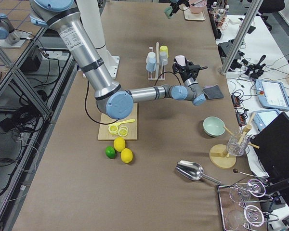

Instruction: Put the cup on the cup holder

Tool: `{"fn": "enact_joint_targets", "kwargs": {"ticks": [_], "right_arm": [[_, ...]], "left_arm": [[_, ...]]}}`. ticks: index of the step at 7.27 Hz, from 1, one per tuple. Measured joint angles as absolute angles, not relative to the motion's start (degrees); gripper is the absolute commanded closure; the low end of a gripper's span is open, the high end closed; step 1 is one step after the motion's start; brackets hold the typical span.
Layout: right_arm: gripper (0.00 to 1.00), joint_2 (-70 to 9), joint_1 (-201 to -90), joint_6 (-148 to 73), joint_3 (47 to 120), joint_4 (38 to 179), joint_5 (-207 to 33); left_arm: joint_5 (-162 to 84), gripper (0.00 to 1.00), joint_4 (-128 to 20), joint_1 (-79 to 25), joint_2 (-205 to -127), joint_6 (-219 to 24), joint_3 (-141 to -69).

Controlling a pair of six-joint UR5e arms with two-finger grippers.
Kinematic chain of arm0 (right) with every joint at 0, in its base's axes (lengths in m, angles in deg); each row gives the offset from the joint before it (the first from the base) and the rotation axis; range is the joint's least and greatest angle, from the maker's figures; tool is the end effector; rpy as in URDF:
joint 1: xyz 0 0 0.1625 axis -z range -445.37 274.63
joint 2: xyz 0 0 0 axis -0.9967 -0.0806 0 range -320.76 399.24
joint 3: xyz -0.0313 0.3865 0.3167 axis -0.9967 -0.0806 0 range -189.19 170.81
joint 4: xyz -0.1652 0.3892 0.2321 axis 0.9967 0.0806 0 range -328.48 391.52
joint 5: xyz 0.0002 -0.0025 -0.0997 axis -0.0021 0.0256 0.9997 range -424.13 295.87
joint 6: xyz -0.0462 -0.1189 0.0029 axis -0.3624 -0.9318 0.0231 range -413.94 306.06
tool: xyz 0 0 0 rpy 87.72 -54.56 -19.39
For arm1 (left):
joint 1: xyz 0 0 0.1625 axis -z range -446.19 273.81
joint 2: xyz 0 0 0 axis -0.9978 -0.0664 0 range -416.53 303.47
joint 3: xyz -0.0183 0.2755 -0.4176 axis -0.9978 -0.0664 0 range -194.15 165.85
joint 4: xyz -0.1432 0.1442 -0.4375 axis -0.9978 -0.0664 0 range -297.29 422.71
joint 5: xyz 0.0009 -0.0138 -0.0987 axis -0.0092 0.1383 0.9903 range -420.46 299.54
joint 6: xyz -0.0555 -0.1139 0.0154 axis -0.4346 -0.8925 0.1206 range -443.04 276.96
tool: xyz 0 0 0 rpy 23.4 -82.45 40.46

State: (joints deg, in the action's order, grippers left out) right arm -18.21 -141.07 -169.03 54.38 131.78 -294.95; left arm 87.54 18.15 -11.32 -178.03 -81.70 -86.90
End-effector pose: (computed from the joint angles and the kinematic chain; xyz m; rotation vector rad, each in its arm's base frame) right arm -0.4282 -0.7210 0.4437 1.7547 -2.1169 -0.9175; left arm 0.1744 -0.7413 0.5847 -0.6091 0.9164 -0.0176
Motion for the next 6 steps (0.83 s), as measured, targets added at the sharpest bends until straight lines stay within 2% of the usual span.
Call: {"fn": "enact_joint_targets", "kwargs": {"ticks": [6], "right_arm": [[0.67, -14.4, -136.3, -180.8, 53.5, 131.8, -298.1]], "left_arm": [[80.8, 1.00, -26.9, -5.2, -177.7, -111.7, -87.7]]}}
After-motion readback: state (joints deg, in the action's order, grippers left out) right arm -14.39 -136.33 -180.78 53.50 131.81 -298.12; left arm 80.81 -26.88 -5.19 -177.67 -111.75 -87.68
